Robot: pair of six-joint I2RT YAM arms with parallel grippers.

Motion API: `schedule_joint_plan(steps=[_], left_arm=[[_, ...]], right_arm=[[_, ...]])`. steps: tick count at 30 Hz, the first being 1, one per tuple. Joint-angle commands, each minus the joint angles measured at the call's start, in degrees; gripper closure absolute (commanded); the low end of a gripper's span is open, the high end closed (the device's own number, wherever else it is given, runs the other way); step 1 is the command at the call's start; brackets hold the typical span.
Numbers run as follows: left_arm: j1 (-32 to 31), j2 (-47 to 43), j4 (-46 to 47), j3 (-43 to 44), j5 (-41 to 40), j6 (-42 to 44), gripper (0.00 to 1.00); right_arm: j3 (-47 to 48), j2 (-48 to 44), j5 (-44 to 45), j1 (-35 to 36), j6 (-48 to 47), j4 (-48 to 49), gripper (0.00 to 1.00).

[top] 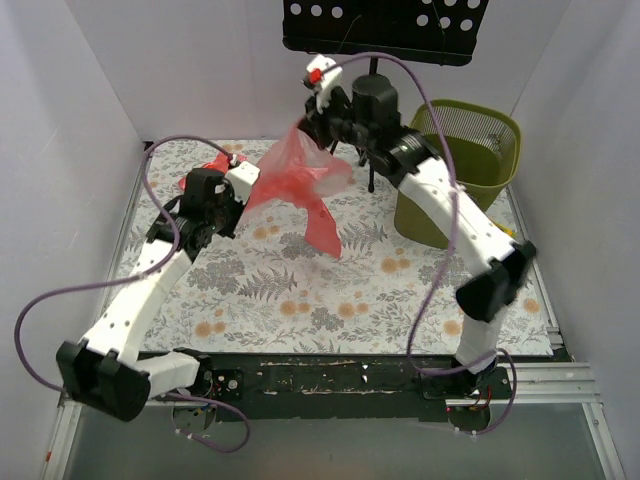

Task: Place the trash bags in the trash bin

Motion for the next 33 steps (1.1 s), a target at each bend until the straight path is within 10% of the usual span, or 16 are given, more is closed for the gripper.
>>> schedule_joint_plan(steps=[1,3,7,9,12,17,19,21,23,28,33], left_arm=[[4.2,12.1,4.5,10.8,-9.1,4.1,1.0],[9.2,18.6,2.8,24.2,-8.4,0.6,1.0],[12.5,24.1,7.8,52.3,-11.2,-5.0,1.0],[12.5,22.4,18.8,57.2,-12.2,-5.0,1.0],[12.5,14.5,40.5,49.8,-2.6,-2.0,1.0],[12.4,0.5,43.8,27.3,27.8,3.1,1.0],[11.7,-4.3,18.3,12.8,46.3,23.7,1.0],[5.1,-4.2,-20.3,-1.1,45.4,55.6,1.0],[-4.5,-4.8,-25.2,-9.1,35.8,48.4,1.0],[-6.1,-12.8,-12.6,-8.0,42.4,25.1,1.0],[-6.1,-16.6,4.2,-11.0,38.4,8.3,1.0]], right_arm=[[25.0,25.1,8.5,-0.3,-3.7,-0.8,0.99],[37.4,30.8,8.4,-0.1,-5.3,4.0,0.99],[19.2,18.8,12.1,1.1,-8.5,39.3,0.99],[26.8,19.3,11.2,1.9,-11.5,43.7,0.99],[35.1,19.1,9.9,3.2,-14.7,49.3,0.99],[-1.4,-0.3,3.4,7.3,-28.4,66.2,0.99],[-28.1,-9.0,2.6,6.9,-30.4,51.8,0.99],[-37.0,-7.3,-11.4,6.0,-39.8,5.5,0.99],[-43.3,-7.0,-21.4,5.5,-47.8,-25.0,0.99],[-51.6,-27.2,-24.1,5.2,-31.7,-14.4,0.99],[-43.7,-28.3,-21.7,5.2,-28.4,-11.1,0.99]])
